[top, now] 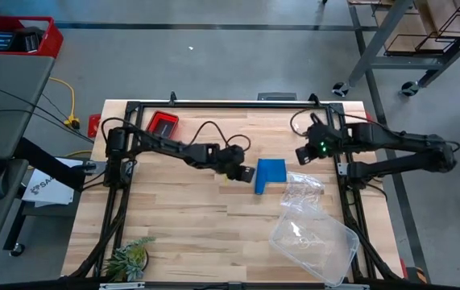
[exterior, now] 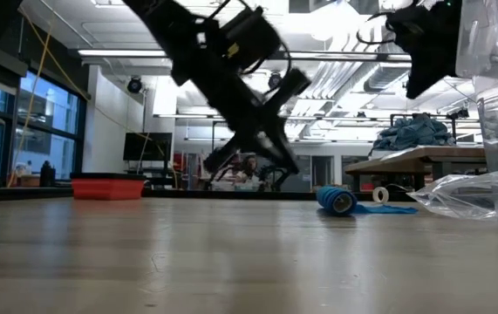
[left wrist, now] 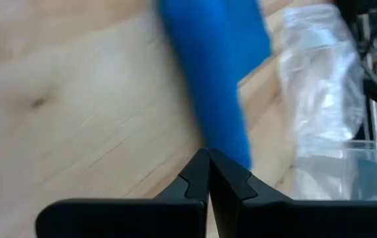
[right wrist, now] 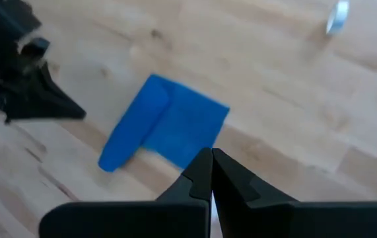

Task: Roll bandage
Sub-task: Roll the blue bandage

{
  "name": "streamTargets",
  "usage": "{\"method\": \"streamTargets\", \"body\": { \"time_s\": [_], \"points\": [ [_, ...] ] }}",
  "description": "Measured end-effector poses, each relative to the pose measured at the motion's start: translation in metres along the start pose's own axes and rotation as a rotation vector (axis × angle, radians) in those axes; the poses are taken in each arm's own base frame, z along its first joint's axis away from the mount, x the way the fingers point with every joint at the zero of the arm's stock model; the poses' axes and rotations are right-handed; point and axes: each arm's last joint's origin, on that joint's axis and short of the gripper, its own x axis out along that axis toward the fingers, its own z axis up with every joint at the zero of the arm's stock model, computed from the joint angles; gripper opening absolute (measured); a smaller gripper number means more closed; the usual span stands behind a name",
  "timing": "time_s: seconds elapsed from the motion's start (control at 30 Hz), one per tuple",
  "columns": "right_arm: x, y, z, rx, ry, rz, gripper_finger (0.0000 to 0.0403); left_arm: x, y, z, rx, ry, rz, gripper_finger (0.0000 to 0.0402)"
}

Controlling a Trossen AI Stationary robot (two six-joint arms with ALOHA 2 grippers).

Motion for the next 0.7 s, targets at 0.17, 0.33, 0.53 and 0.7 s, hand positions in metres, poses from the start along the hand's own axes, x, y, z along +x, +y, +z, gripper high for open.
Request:
{"method": "streamTargets", "body": {
  "time_s": [0.17,0.33,0.53,0.7],
  "points": [
    [0.022,0.001,-0.025,0.006,0.082,0.007,0.0,0.005,0.022,-0.015,-0.084,0.04,0.057,0.0],
    [0.041,0.001,-0.044,0.064,0.11,0.026,0.0,0.006,0.018,-0.02,-0.087,0.037,0.04,0.0],
    [0.048,-0.002,-0.055,0.091,0.137,0.009,0.0,0.007,0.018,-0.021,-0.091,0.039,0.044,0.0],
    [0.048,-0.002,-0.055,0.09,0.126,0.008,0.0,0.021,0.013,-0.017,-0.069,0.076,0.049,0.0]
  ]
}}
